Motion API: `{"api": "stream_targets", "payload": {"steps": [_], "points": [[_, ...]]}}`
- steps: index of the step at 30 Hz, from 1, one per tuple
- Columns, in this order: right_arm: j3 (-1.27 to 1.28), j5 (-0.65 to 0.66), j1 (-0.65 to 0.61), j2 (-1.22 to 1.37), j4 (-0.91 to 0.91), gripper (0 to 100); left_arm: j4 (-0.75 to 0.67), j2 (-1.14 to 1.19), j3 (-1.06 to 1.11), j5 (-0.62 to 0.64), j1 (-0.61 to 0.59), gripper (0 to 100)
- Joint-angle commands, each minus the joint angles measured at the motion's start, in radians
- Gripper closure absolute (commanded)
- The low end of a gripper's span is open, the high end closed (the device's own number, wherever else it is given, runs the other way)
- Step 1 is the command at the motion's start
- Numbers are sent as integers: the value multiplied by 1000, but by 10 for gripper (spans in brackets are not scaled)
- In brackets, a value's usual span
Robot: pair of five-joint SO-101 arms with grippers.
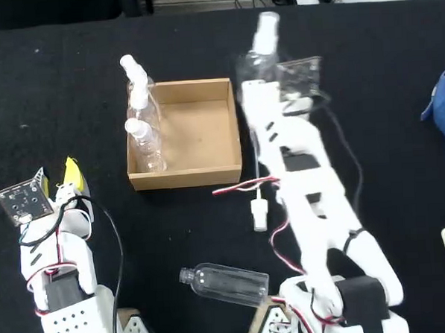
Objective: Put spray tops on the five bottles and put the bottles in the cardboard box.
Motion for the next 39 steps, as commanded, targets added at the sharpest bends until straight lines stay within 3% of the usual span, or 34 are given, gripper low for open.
{"api": "stream_targets", "payload": {"steps": [1,8,15,18,39], "points": [[-81,2,-95,-12,9,987,2,-3,19,2,-12,970],[-116,-5,-161,119,-23,986,2,-3,18,2,-12,970],[-68,2,-161,343,-471,988,2,-3,18,2,-13,970],[-35,2,-164,381,-575,988,2,-3,18,2,-13,970],[-133,3,-180,641,-598,988,2,-3,18,2,-13,970]]}}
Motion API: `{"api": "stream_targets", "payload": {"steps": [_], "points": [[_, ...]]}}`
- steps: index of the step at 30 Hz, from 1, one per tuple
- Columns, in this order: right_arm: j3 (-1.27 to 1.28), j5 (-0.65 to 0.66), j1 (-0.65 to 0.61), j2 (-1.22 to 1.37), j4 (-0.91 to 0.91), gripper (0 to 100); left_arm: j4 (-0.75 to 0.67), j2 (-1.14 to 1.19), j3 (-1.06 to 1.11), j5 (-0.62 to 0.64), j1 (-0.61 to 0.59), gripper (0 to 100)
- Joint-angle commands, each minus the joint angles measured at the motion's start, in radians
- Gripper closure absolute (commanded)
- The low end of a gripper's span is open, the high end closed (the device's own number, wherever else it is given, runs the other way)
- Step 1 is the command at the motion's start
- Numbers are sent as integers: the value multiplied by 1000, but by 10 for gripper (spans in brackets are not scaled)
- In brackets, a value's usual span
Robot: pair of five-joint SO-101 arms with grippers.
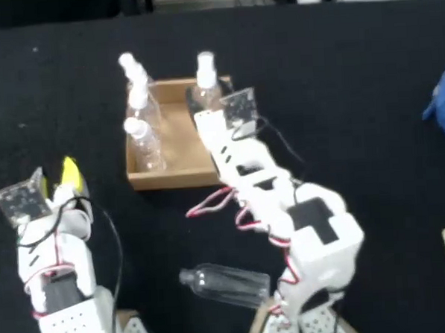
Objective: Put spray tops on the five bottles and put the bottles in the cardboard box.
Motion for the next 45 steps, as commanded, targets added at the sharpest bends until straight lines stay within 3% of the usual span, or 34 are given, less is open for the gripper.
{"api": "stream_targets", "payload": {"steps": [1,18,27,45], "points": [[-76,3,-18,5,-40,988,2,-3,18,2,-13,970],[-101,3,-17,77,-41,984,2,-3,18,2,-13,970],[-94,3,-18,77,-41,750,2,-3,18,2,-13,970],[-76,3,-31,77,-58,743,0,-3,18,2,-12,970]]}}
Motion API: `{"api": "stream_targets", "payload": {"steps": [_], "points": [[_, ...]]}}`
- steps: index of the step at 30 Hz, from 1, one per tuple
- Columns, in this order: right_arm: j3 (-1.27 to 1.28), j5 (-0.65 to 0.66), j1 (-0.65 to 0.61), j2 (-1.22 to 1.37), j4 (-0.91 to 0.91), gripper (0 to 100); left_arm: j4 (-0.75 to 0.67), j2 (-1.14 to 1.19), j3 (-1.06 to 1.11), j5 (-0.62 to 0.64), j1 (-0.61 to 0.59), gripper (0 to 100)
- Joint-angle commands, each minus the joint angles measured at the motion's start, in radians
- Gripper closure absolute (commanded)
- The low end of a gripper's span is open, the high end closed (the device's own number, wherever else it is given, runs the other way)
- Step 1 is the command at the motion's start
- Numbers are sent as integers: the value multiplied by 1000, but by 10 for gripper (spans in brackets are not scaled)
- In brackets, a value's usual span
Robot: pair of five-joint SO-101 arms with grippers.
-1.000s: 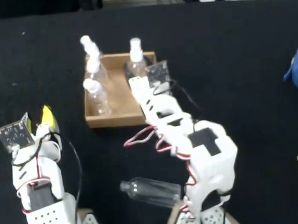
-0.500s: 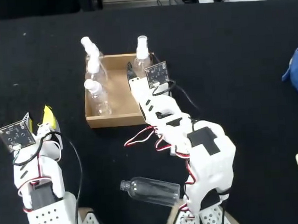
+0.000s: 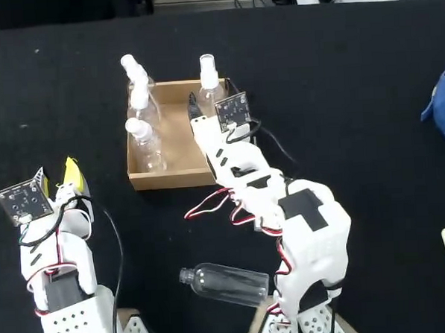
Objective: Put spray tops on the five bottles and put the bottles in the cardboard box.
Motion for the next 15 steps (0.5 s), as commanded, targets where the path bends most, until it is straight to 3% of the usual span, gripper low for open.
{"api": "stream_targets", "payload": {"steps": [1,7,15], "points": [[-39,3,-15,-8,-58,743,0,-3,18,2,-12,970],[12,3,-15,-8,-155,743,0,-3,18,2,-10,970],[15,3,-15,-8,-157,743,0,-3,18,2,-12,970]]}}
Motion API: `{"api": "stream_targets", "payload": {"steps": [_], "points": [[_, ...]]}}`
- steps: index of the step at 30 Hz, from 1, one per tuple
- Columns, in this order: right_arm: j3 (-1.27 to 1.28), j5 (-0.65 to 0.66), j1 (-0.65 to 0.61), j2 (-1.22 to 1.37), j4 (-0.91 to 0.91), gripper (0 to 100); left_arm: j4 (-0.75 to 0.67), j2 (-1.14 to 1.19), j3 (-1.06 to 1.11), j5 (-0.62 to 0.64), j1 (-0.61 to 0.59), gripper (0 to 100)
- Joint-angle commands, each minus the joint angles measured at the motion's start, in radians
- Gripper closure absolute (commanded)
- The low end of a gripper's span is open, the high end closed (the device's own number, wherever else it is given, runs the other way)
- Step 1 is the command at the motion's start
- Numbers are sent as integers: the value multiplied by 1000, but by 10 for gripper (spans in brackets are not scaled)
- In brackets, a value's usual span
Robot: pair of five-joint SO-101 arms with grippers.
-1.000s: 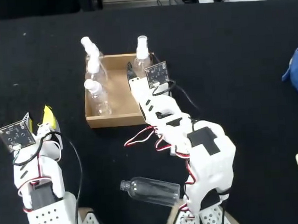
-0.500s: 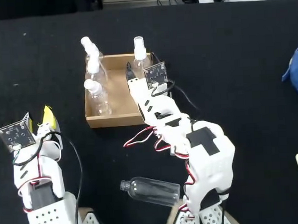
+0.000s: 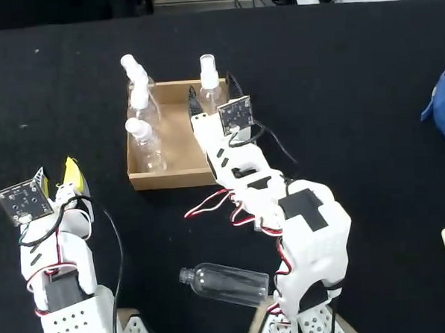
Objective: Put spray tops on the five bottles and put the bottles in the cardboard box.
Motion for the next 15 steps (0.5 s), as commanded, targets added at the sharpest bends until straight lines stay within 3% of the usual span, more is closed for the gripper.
{"api": "stream_targets", "payload": {"steps": [1,8,15], "points": [[2,5,-15,-8,-43,743,0,-3,18,2,-12,970],[113,3,-15,-116,-74,743,0,-3,18,2,-10,970],[234,3,-14,-311,15,743,0,-3,18,2,-8,970]]}}
